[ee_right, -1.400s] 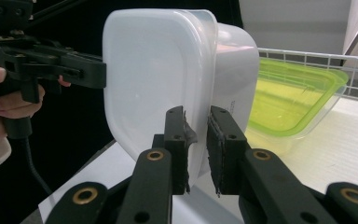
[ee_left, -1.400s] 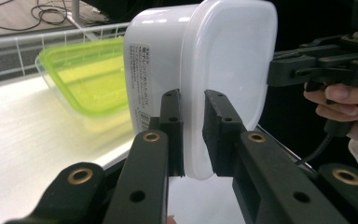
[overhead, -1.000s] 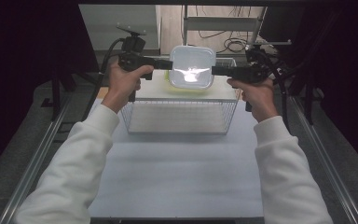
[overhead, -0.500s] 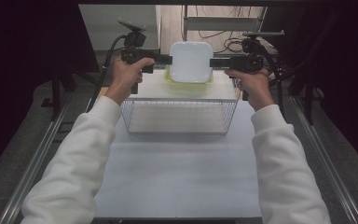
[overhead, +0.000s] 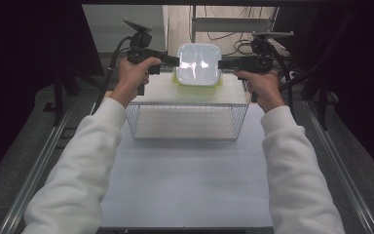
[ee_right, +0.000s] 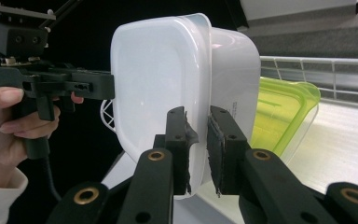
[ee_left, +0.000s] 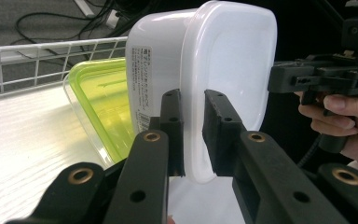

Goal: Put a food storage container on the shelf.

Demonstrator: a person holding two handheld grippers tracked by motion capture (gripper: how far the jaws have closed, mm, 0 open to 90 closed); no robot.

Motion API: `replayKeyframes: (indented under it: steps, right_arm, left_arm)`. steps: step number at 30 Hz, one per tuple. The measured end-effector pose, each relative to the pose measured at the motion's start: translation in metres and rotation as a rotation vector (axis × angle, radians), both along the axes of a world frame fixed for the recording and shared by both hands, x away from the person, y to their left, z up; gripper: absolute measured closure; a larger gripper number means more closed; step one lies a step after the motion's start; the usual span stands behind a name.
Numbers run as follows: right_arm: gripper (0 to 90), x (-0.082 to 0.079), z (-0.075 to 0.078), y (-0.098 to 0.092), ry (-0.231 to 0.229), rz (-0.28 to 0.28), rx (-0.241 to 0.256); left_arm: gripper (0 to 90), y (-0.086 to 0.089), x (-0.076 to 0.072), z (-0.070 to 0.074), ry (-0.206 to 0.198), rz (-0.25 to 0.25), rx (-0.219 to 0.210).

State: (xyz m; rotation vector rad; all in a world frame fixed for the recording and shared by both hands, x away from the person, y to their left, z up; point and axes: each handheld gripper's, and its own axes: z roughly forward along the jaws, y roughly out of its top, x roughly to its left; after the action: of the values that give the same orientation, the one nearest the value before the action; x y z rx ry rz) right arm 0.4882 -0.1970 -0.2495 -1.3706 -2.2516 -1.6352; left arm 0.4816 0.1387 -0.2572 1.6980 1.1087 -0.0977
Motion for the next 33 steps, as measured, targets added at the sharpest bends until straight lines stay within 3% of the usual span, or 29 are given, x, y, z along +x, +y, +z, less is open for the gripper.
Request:
replayKeyframes:
  steps: [2, 14, 19, 24, 26, 33]
  right_arm:
    - [77.6, 0.003, 0.000, -0.001, 0.020, -0.005, 0.009]
    - [74.1, 0.022, -0.004, -0.003, 0.134, -0.042, 0.076]
    - [73.2, 0.031, -0.006, -0.003, 0.173, -0.072, 0.114]
    - [72.5, 0.040, -0.011, -0.004, 0.216, -0.104, 0.162]
    - [71.5, 0.043, -0.013, -0.003, 0.228, -0.118, 0.169]
    - [70.8, 0.046, -0.016, -0.002, 0.239, -0.145, 0.184]
  left_arm:
    - [78.6, 0.000, 0.003, 0.000, 0.010, 0.003, -0.003]
    - [78.3, 0.005, 0.025, -0.005, 0.139, 0.034, -0.132]
    - [77.4, 0.007, 0.034, -0.010, 0.176, 0.056, -0.181]
    - [76.2, 0.008, 0.042, -0.015, 0.195, 0.073, -0.209]
    - [76.0, 0.008, 0.045, -0.017, 0.204, 0.085, -0.196]
    - [76.2, 0.008, 0.046, -0.020, 0.198, 0.082, -0.211]
